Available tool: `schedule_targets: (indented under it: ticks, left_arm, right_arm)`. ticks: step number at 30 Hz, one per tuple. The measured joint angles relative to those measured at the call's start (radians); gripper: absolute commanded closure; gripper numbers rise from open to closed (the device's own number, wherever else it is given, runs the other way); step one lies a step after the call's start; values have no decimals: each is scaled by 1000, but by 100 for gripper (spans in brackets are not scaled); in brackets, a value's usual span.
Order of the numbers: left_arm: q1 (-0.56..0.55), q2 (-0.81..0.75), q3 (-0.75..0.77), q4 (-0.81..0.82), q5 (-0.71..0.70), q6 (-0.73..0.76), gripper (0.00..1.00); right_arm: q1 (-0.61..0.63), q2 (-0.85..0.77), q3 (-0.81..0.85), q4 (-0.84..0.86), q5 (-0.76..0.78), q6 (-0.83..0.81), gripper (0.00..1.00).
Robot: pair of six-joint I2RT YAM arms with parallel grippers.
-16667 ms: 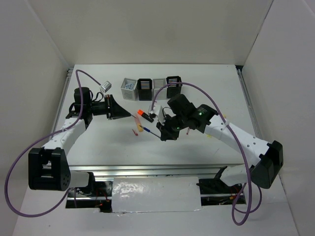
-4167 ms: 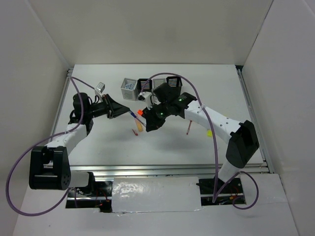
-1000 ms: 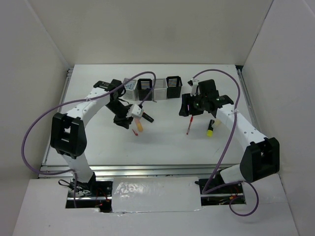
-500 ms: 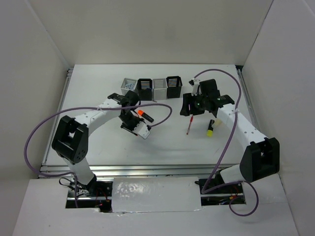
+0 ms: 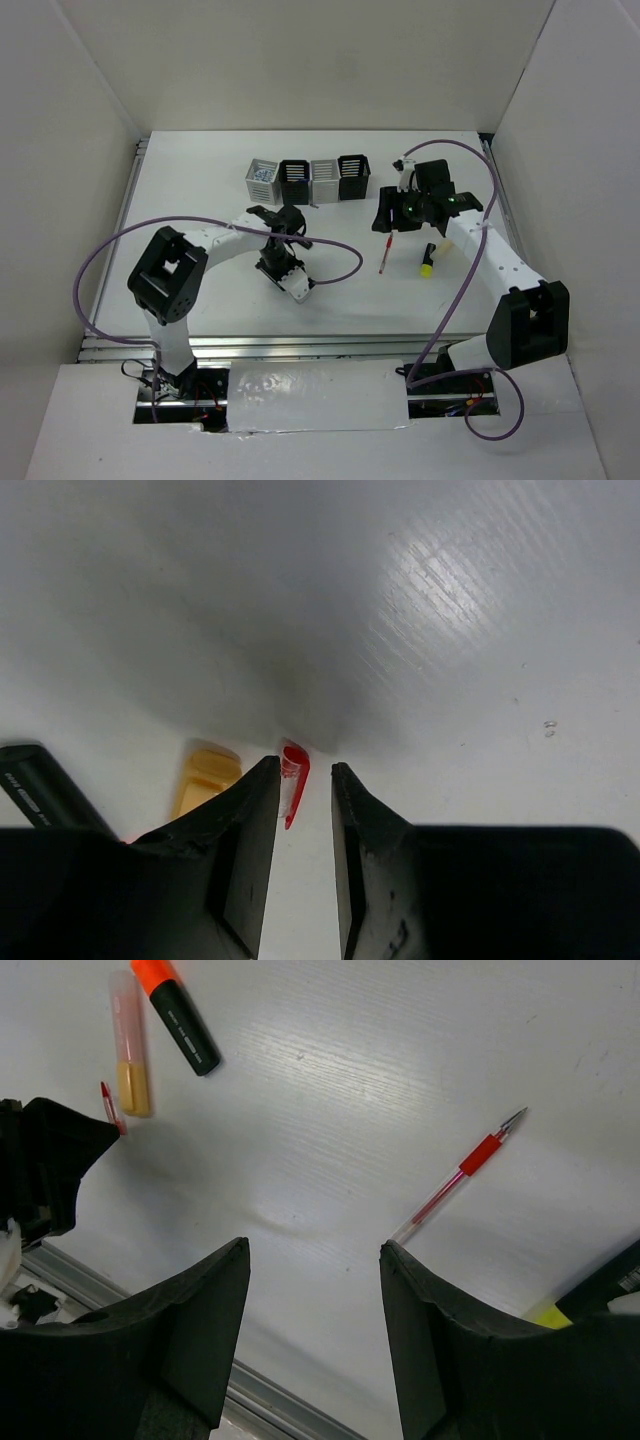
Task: Sort the stationery into containers
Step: Pick up the pen cap from the center of the board.
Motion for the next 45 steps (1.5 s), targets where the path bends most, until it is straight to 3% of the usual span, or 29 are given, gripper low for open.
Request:
schedule_targets:
  ticks: [17,22,28,29,34,37,41,45]
  left_arm:
    - [1,65,18,35,-74,7,62]
    - [3,66,20,35,-77,22,81]
    - [2,63,23,33,-48,-13,91]
    - [0,59,23,28,-26,-35,98]
    - [-3,-8,71,11,136,-270,100]
    - [24,-71,177,35,307,-504,100]
    - [105,-163,299,175,523,-898,100]
    - [204,-270,264,462,613,-1419,100]
  right_arm:
    - [-19,0,0,0,-26,0,38]
    - [-19,0,0,0,-30,0,39]
    - [-26,-15,-6,2,-33,0,39]
    - [-30,-24,-11,6,-34,1,39]
    - [-73,-86,-26,7,-77,0,39]
    - [-102,-106,-24,5,-132,-12,39]
    - [-127,-108,14,-15,-227,-47,40]
    - [-137,-140,65,-10,-321,-57,42]
